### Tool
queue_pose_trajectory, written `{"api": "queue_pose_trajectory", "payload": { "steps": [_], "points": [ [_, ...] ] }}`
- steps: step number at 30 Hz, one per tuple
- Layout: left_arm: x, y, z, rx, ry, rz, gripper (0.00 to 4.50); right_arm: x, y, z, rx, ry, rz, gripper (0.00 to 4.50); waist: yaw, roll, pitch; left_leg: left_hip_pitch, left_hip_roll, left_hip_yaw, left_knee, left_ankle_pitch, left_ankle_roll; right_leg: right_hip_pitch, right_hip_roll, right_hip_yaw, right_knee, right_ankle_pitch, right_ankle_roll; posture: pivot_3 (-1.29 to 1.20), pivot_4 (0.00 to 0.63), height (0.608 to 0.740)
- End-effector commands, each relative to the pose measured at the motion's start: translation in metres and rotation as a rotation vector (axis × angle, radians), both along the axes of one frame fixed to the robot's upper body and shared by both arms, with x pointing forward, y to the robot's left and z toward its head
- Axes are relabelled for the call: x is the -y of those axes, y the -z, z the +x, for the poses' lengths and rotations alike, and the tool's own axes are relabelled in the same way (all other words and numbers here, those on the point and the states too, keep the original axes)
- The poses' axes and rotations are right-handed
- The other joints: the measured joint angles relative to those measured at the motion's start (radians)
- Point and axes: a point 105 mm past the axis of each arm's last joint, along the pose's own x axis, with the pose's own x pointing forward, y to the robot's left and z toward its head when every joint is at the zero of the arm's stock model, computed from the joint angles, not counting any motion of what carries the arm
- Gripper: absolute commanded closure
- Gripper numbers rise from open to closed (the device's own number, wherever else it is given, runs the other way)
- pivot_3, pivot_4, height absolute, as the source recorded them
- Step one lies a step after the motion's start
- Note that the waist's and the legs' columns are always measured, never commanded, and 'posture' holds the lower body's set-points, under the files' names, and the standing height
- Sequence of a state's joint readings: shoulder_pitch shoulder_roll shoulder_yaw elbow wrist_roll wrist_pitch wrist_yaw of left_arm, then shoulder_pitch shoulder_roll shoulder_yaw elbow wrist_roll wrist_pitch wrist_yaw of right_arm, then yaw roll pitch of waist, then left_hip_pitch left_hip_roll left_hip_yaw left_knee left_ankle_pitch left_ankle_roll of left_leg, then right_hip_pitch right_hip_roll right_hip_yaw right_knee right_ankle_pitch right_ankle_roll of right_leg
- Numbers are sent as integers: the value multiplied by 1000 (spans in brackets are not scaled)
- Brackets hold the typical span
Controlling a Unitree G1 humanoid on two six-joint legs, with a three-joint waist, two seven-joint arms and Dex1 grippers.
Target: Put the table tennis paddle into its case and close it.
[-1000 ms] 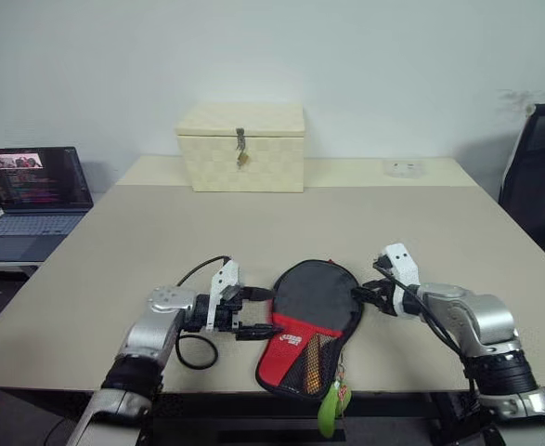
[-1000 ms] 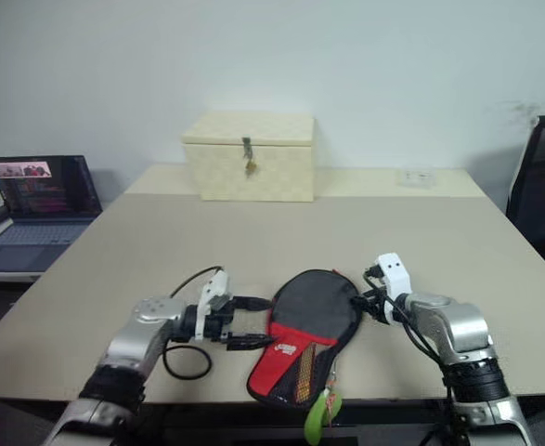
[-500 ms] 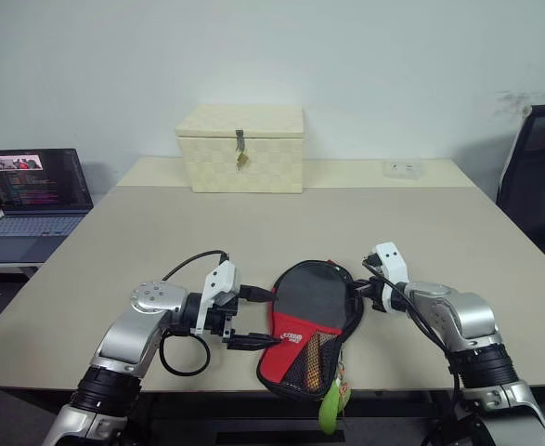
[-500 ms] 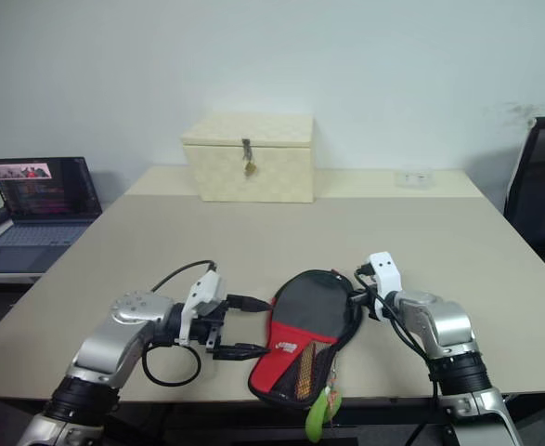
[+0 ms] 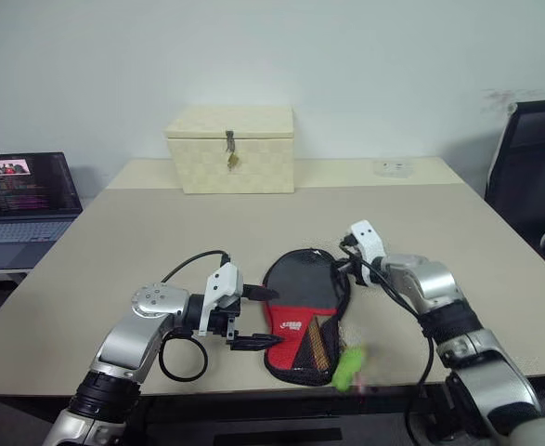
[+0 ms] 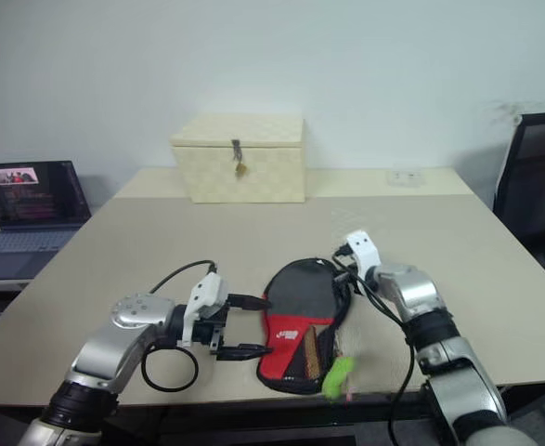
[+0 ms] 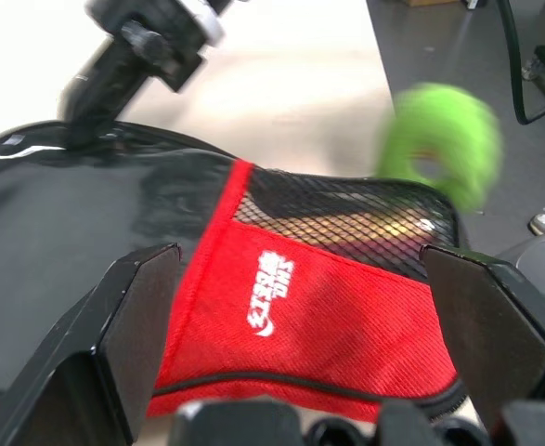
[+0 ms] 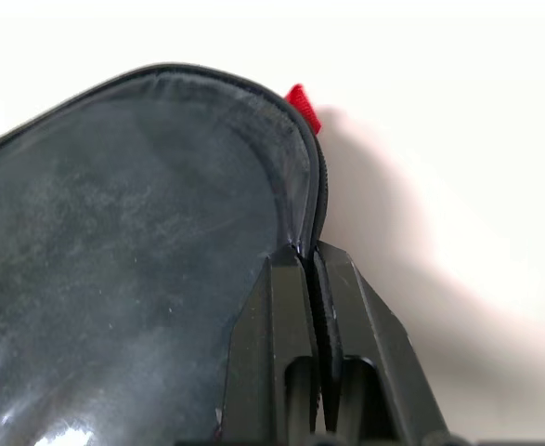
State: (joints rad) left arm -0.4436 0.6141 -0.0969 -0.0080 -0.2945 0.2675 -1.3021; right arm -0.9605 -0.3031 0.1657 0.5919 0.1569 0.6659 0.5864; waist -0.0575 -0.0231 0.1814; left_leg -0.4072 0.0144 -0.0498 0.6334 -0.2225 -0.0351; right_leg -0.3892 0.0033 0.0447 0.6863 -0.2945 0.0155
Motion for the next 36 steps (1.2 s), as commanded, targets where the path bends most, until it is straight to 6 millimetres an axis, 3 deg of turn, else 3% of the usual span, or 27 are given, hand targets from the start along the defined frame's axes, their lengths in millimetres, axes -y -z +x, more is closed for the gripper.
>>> {"api": "queue_pose_trajectory", "payload": {
  "steps": [1,11,14,18,23,25,30,36],
  "points": [
    [-1,-8,0,51,2,0,0,-18,-24,10,104,-66,-11,4484,0,0,0,0,0,0,-1,0,0,0,0,0,0,0,0,0,150,740],
    [1,-6,2,63,-12,0,0,-32,-10,13,71,-101,-20,4484,0,1,0,0,1,-1,-3,0,0,0,-4,-1,-3,0,0,0,150,740],
    [9,-9,6,86,16,8,0,-30,-12,14,72,-83,-7,3836,1,1,1,-1,1,-1,-3,0,0,-1,-4,-1,-3,0,0,0,150,740],
    [23,-19,17,113,56,-4,0,-35,-26,12,81,-82,46,2495,2,1,1,-1,0,-1,-3,0,0,0,-3,-1,-2,0,0,0,150,740],
    [37,-23,35,131,55,-26,0,-30,-65,0,151,-70,158,694,4,3,2,-1,0,-1,-3,0,0,-1,-4,-1,-2,0,0,0,150,740],
    [40,-20,40,136,55,-23,0,-19,-71,-10,180,-72,148,41,9,3,2,-2,0,-2,-3,0,0,-1,-4,-2,-3,0,0,0,150,740],
    [37,0,61,137,35,48,0,24,-57,-59,172,-107,41,41,33,4,2,-4,-2,-3,-2,0,0,-1,-3,-4,-5,-1,1,0,150,740],
    [40,11,84,120,-9,75,0,41,-35,-131,42,-268,-5,41,28,4,3,-8,-4,-4,1,0,0,-2,-3,-6,-5,-1,2,0,150,740]
  ]
}}
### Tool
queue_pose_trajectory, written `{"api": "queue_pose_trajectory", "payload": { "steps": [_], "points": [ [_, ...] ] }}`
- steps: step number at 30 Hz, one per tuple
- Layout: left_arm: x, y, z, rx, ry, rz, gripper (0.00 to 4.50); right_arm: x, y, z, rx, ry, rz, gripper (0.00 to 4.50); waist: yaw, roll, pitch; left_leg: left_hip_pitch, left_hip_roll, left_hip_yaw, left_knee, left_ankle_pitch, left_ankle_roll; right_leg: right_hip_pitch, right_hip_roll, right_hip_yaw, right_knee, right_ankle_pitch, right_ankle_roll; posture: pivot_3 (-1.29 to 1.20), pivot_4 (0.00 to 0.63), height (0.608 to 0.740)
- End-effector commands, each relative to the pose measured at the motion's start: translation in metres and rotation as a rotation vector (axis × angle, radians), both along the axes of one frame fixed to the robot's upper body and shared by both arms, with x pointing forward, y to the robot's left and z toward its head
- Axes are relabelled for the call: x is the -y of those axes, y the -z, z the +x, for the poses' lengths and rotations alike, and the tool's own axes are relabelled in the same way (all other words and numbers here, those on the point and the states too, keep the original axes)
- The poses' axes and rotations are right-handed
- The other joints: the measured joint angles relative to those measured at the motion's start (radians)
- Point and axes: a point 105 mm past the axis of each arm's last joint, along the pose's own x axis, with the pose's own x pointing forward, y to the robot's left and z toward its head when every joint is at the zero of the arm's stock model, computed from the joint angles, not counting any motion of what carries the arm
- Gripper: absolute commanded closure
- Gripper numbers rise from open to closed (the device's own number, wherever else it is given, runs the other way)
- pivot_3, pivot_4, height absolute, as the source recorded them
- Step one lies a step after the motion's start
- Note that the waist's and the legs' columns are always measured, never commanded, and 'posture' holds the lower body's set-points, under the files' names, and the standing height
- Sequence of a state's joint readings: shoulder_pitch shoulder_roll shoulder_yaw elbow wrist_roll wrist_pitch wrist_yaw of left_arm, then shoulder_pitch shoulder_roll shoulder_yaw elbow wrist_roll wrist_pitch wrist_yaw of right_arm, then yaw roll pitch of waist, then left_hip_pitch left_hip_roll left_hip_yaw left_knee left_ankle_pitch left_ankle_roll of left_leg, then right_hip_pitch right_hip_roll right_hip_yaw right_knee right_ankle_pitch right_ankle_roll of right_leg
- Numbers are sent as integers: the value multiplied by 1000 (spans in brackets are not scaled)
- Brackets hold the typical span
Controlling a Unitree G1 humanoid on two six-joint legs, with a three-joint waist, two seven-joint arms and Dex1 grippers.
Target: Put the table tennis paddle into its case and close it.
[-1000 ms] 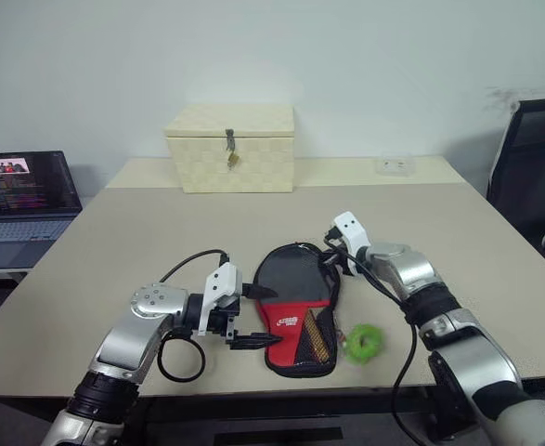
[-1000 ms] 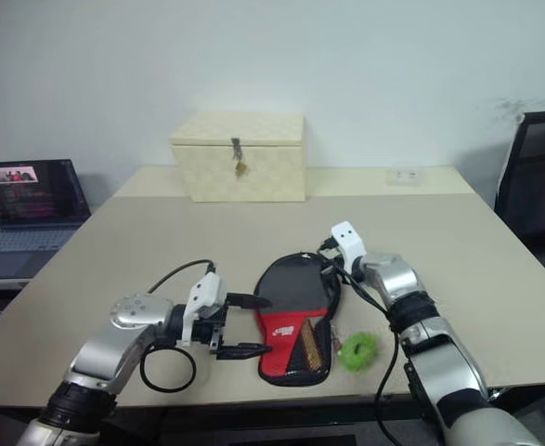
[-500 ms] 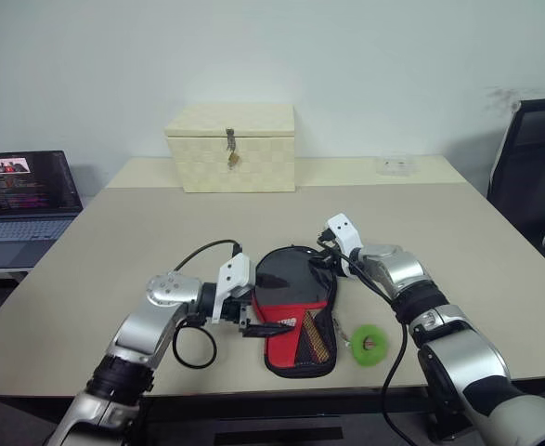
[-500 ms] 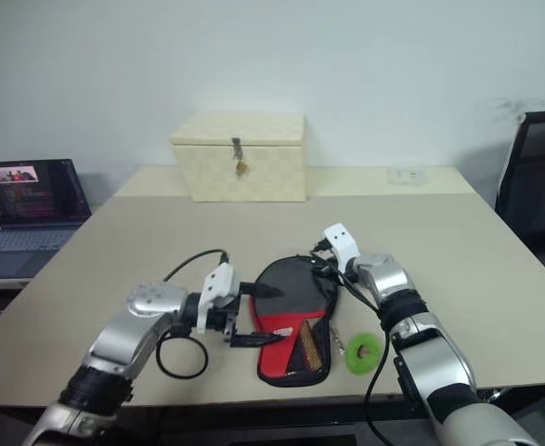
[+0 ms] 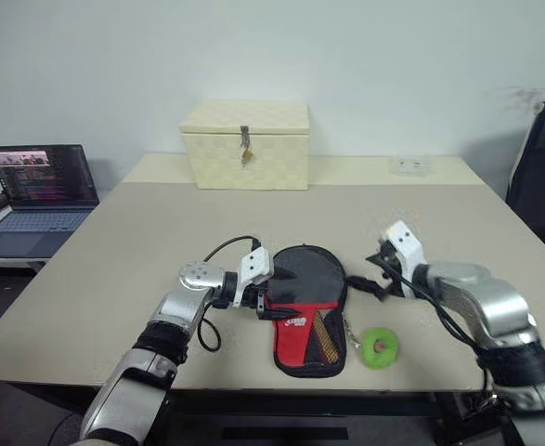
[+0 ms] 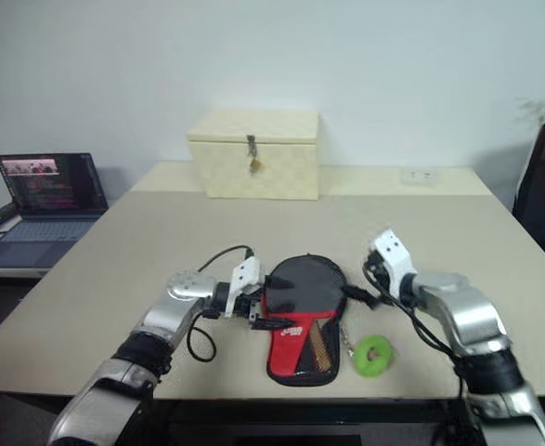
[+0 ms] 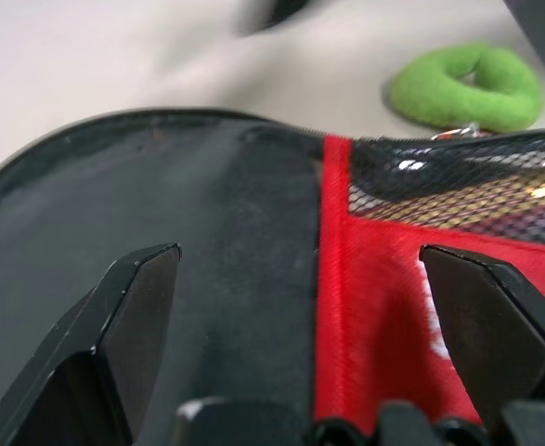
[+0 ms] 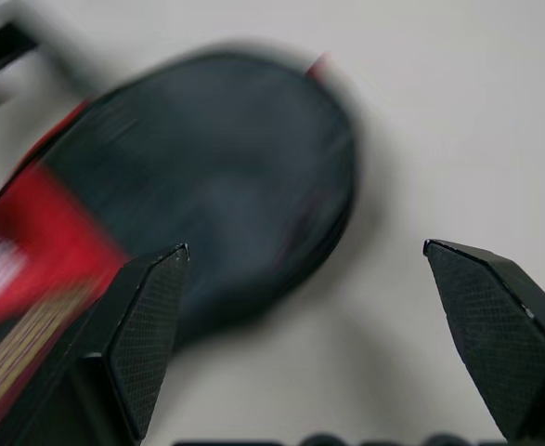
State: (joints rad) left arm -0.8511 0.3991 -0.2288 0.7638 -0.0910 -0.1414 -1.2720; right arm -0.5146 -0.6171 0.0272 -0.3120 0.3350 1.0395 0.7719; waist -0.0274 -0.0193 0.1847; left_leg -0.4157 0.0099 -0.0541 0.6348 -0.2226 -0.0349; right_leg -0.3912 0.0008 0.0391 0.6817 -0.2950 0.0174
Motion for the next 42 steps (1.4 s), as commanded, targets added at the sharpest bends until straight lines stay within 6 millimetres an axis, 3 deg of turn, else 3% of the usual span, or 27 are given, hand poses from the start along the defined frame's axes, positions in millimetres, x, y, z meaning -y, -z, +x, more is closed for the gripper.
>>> {"api": "queue_pose_trajectory", "payload": {
  "steps": [1,4,12,21,34,42],
  "points": [
    [6,-7,12,53,-11,5,0,-7,-11,-35,3,-122,3,41,-5,0,0,0,0,0,0,0,0,0,0,0,0,0,0,0,150,740],
    [11,-2,18,48,-30,12,0,-4,3,-46,-38,-105,-18,41,-9,0,0,1,-1,1,2,0,0,1,3,1,0,1,1,0,150,740],
    [15,20,15,-11,-30,40,0,20,52,-39,-141,94,-51,41,-5,-1,0,1,0,0,7,0,0,2,6,1,2,0,4,0,150,740],
    [7,30,12,-26,-40,56,0,36,75,-29,-168,164,-109,41,-6,-2,-1,3,0,0,10,0,0,5,7,2,2,1,6,0,150,740],
    [5,37,9,-50,-32,74,0,40,83,-34,-183,135,-176,4465,-5,-3,-3,5,0,1,9,0,0,8,7,2,1,1,7,0,150,740],
    [8,42,7,-67,-26,86,0,43,34,-29,-61,78,-170,4465,-5,-4,-3,6,0,1,9,0,0,8,6,2,1,1,7,0,150,740]
  ]
}}
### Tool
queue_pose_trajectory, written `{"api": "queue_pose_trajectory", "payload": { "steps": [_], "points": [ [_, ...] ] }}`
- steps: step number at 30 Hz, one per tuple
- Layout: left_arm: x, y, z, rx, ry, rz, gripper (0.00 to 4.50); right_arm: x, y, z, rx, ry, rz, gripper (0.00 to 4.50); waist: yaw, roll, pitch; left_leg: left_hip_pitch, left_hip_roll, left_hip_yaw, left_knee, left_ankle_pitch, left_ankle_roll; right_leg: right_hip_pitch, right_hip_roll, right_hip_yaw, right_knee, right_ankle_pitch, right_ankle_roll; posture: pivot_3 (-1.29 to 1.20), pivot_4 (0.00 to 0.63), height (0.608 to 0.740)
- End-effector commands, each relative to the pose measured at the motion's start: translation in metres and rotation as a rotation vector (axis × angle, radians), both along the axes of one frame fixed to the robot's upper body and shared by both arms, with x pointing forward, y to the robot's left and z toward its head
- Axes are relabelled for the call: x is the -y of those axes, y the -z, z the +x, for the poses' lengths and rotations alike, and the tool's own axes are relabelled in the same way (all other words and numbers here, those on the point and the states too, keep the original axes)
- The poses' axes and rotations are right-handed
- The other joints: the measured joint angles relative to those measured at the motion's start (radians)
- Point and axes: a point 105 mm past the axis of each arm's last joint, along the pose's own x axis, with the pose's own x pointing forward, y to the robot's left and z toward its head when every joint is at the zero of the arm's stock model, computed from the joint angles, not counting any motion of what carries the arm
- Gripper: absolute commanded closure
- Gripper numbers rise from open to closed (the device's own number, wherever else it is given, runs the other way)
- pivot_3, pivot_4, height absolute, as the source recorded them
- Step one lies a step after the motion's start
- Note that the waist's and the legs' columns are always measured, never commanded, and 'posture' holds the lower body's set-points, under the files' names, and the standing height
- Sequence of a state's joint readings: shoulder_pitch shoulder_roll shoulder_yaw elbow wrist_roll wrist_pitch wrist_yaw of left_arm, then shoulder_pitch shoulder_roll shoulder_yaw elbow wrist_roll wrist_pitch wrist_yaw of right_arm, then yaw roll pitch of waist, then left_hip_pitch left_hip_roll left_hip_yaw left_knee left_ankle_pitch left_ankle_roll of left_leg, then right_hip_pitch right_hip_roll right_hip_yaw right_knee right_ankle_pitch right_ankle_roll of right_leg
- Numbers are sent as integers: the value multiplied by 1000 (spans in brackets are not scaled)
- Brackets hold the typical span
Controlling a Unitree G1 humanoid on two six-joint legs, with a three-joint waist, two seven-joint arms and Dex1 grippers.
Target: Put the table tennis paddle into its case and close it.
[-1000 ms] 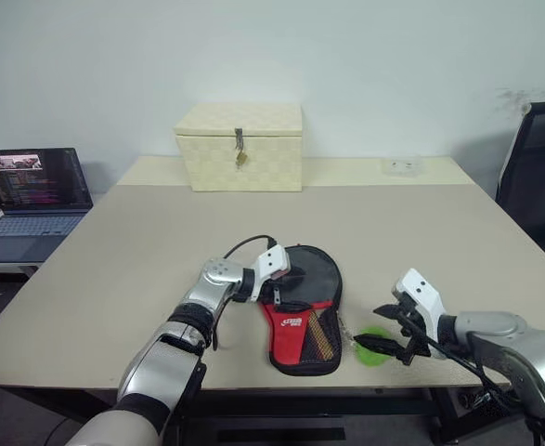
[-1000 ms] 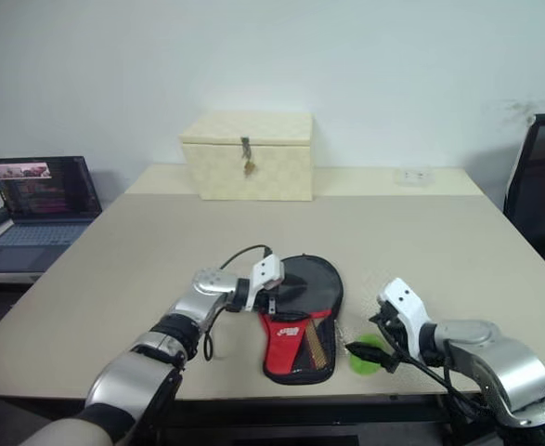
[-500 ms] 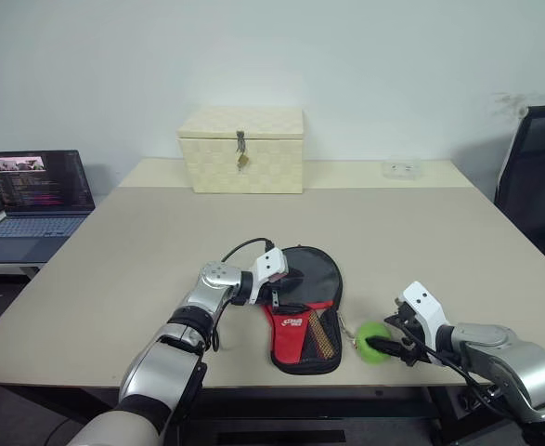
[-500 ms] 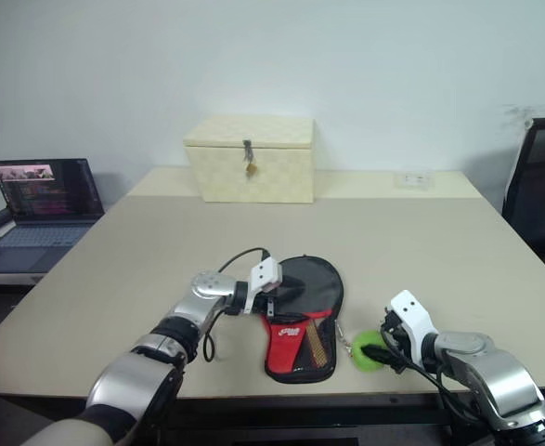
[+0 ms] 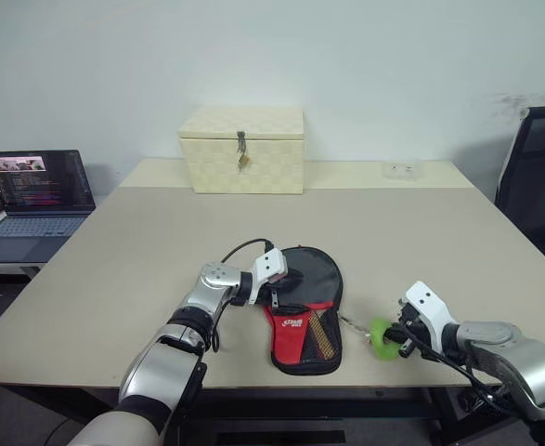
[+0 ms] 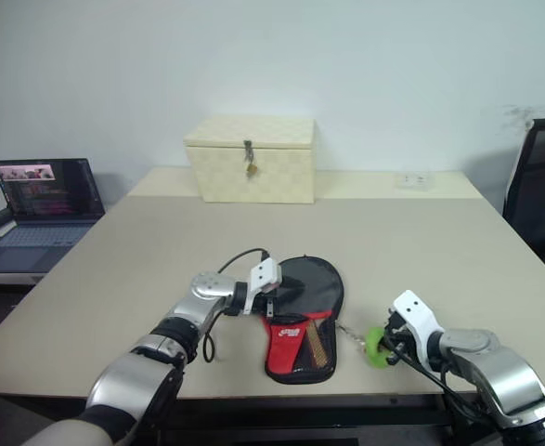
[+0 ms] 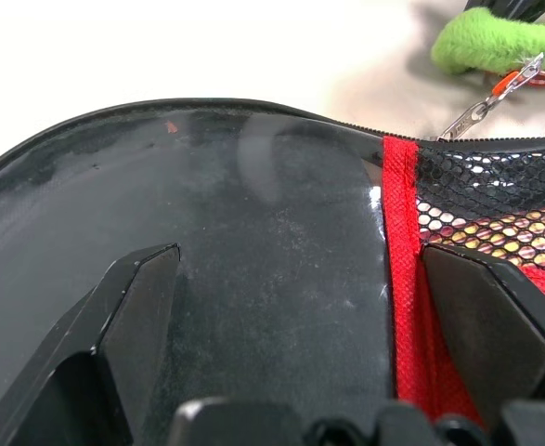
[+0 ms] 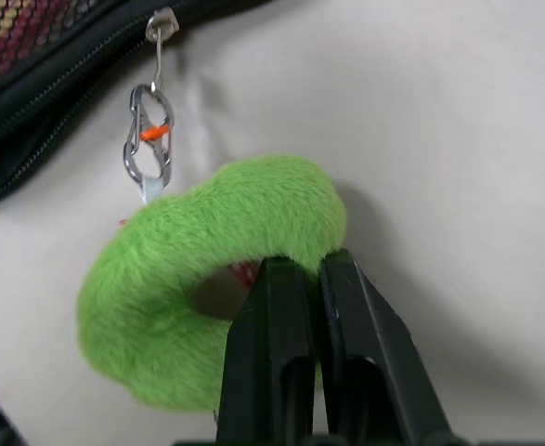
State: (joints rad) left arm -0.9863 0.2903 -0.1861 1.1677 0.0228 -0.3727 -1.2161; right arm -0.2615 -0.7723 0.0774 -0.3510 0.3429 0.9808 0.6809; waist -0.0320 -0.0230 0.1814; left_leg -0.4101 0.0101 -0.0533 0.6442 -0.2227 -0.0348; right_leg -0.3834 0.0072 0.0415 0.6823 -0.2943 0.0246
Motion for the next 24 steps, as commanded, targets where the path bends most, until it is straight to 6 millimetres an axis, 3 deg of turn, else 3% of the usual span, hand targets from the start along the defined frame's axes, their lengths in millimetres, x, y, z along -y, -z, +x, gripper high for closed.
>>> {"api": "queue_pose_trajectory", "payload": {
  "steps": [1,5,9,17,24],
  "points": [
    [-5,23,-7,-59,4,76,0,-5,-35,-4,82,-87,18,4465,0,0,0,0,0,0,0,0,0,0,0,0,0,0,0,0,150,740],
    [-3,24,-7,-56,3,77,0,-15,-44,-26,65,-218,23,4465,1,0,0,0,0,0,0,0,0,0,0,0,0,0,0,0,150,740],
    [3,29,-9,-73,9,81,0,-21,-29,-53,19,-332,-45,4465,4,0,0,0,0,-1,0,0,0,1,0,-1,-1,0,0,0,150,740],
    [4,36,-13,-124,18,83,0,-30,-23,-73,-12,-396,-33,4465,7,0,-1,2,0,-1,0,0,0,4,-1,-1,-2,0,1,0,150,740],
    [2,39,-13,-129,5,95,0,-45,-29,-95,-49,-489,17,4465,7,0,-1,3,0,-1,0,0,0,5,-1,-1,-2,0,1,0,150,740]
  ]
}}
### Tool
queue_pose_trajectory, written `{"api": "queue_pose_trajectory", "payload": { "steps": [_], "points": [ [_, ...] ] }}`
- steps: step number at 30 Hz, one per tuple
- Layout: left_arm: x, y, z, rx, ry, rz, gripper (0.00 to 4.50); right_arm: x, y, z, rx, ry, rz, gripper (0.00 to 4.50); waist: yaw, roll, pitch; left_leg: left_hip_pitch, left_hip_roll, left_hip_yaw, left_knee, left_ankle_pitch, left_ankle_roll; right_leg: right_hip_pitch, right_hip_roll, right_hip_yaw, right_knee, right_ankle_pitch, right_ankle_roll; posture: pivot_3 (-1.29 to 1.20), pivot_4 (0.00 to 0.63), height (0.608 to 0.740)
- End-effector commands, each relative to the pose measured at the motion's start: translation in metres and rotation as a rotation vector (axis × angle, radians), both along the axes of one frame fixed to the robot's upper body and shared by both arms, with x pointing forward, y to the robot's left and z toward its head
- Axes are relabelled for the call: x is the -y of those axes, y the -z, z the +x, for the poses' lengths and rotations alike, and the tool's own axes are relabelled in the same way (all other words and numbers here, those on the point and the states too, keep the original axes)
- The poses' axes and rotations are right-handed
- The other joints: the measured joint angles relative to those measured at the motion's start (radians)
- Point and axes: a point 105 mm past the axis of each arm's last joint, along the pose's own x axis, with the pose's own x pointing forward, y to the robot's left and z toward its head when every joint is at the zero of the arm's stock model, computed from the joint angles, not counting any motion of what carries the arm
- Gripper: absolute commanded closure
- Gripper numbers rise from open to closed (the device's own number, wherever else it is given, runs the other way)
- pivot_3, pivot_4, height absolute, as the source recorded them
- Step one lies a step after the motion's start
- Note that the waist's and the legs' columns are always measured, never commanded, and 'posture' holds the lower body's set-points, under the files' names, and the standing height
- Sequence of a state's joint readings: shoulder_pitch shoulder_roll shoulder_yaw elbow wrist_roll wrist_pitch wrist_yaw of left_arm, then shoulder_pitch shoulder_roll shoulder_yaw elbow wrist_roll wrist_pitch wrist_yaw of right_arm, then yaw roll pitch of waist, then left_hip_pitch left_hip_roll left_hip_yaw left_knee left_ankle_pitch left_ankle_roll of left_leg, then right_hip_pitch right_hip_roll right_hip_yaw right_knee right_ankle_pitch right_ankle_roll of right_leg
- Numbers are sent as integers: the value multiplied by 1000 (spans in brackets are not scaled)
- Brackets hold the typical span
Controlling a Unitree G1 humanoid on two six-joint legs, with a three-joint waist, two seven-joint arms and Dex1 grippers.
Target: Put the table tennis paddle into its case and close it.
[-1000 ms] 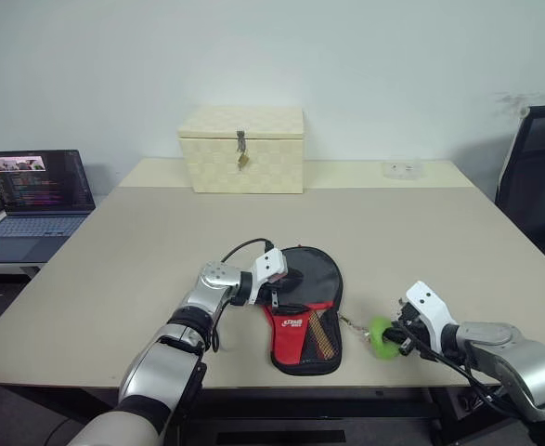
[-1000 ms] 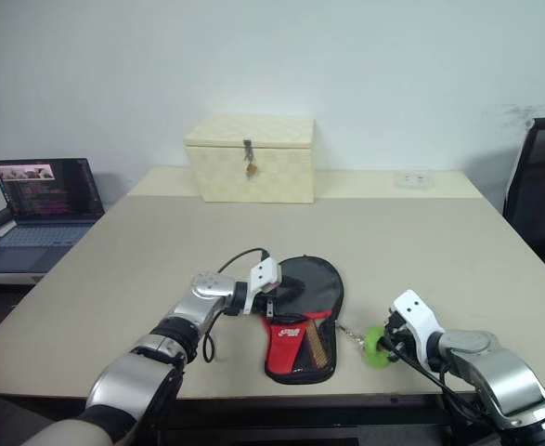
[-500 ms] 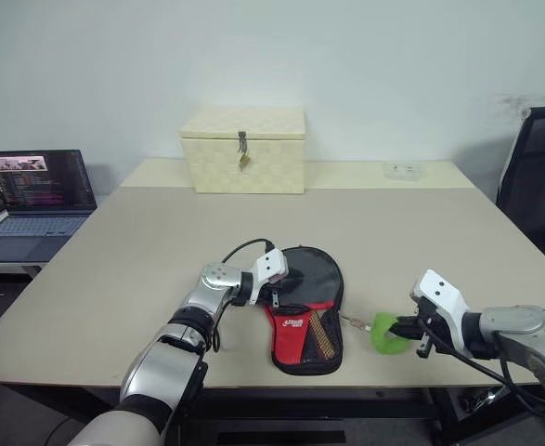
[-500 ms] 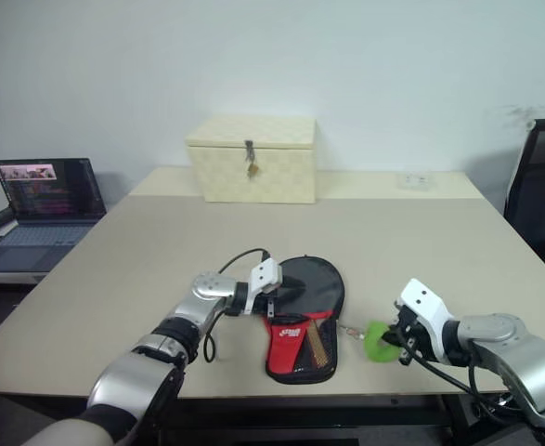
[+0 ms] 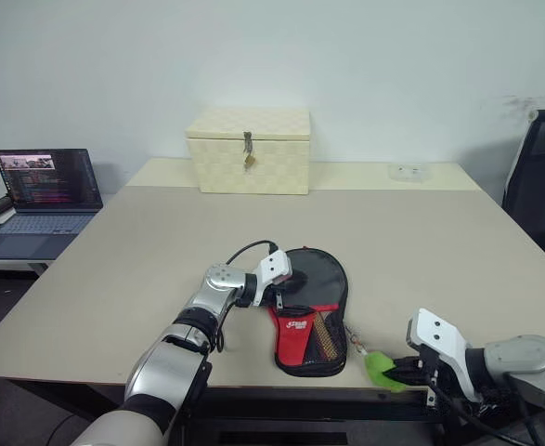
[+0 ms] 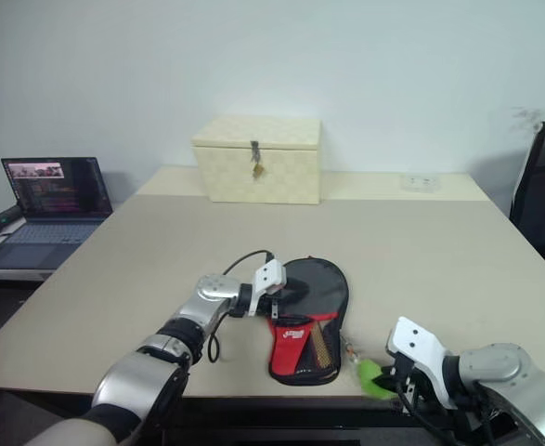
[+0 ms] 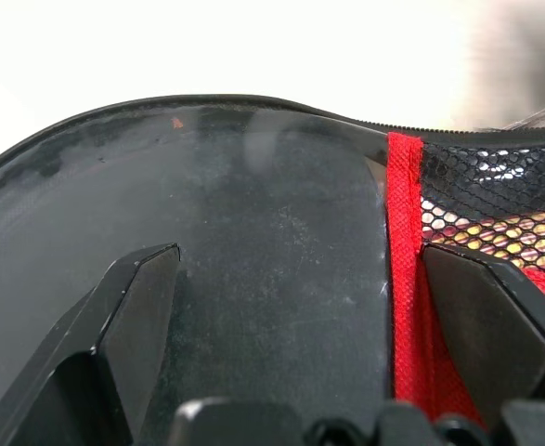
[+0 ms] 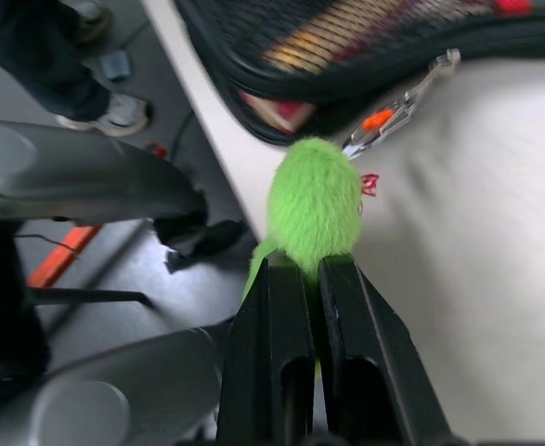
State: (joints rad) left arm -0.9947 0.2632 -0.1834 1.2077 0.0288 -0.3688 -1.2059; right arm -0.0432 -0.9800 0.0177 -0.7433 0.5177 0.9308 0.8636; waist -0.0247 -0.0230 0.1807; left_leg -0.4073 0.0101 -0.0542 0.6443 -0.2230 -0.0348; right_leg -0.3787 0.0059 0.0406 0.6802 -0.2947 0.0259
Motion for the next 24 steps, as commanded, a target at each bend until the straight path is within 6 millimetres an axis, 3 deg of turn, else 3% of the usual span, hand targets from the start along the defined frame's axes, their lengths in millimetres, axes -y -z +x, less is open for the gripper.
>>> {"api": "queue_pose_trajectory", "payload": {
  "steps": [1,11,18,24],
  "points": [
    [-4,33,-12,-96,10,103,0,-14,-9,-19,-19,-96,28,4465,0,0,0,1,0,0,0,0,0,1,0,0,0,0,0,0,150,740],
    [-2,30,-8,-81,-4,105,0,-44,-3,-63,-125,-256,79,4465,0,-1,0,7,1,0,0,0,0,7,0,0,-1,0,0,0,150,740],
    [4,30,-8,-73,8,119,0,-61,1,-63,-128,-292,109,4465,1,-2,-1,7,1,0,-1,0,0,7,-1,0,-1,-1,1,0,150,740],
    [6,29,-8,-65,10,124,0,-63,1,-53,-94,-278,85,4465,2,-2,-1,6,1,0,-1,0,0,7,-4,0,-1,-2,3,0,150,740]
  ]
}}
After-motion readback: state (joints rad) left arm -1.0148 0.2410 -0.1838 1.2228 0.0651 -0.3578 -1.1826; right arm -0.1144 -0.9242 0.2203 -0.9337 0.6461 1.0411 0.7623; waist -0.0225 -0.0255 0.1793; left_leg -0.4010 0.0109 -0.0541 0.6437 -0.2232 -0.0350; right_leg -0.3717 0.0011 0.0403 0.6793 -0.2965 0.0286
